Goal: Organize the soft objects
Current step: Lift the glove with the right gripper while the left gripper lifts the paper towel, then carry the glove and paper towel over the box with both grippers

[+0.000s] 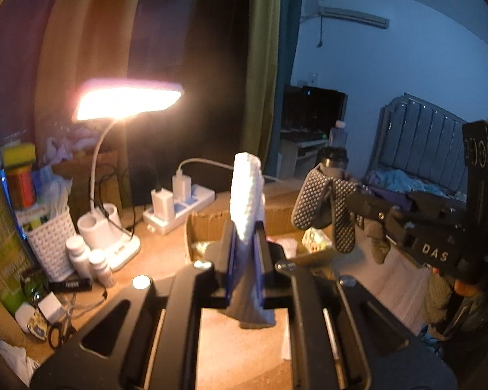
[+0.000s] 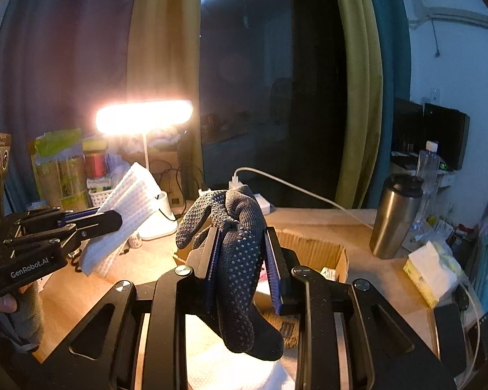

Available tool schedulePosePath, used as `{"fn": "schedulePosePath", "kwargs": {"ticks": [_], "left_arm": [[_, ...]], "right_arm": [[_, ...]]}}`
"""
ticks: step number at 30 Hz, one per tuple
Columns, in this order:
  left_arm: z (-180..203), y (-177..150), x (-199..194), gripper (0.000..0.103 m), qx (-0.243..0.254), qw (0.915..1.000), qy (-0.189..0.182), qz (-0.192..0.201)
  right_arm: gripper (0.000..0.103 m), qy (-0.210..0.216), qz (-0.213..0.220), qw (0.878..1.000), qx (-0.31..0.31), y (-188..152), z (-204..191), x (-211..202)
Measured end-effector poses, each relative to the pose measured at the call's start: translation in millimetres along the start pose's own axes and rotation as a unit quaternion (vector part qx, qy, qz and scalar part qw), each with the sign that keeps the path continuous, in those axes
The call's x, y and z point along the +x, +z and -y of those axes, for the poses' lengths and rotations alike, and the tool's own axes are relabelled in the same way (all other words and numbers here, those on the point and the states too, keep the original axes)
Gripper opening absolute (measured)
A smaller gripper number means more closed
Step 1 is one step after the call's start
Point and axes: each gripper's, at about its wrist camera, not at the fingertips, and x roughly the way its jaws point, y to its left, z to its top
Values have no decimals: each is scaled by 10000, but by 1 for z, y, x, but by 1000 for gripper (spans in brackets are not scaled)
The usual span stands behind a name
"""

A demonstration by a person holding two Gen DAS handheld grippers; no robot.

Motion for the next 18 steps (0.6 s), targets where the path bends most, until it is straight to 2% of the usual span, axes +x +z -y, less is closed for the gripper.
{"fn": "schedulePosePath", "kwargs": {"ticks": [18], "left_arm": [[-5, 43, 17, 10, 127, 9978, -49, 650]], "right_arm": [[28, -78, 370, 9991, -181, 30, -4, 17]]}}
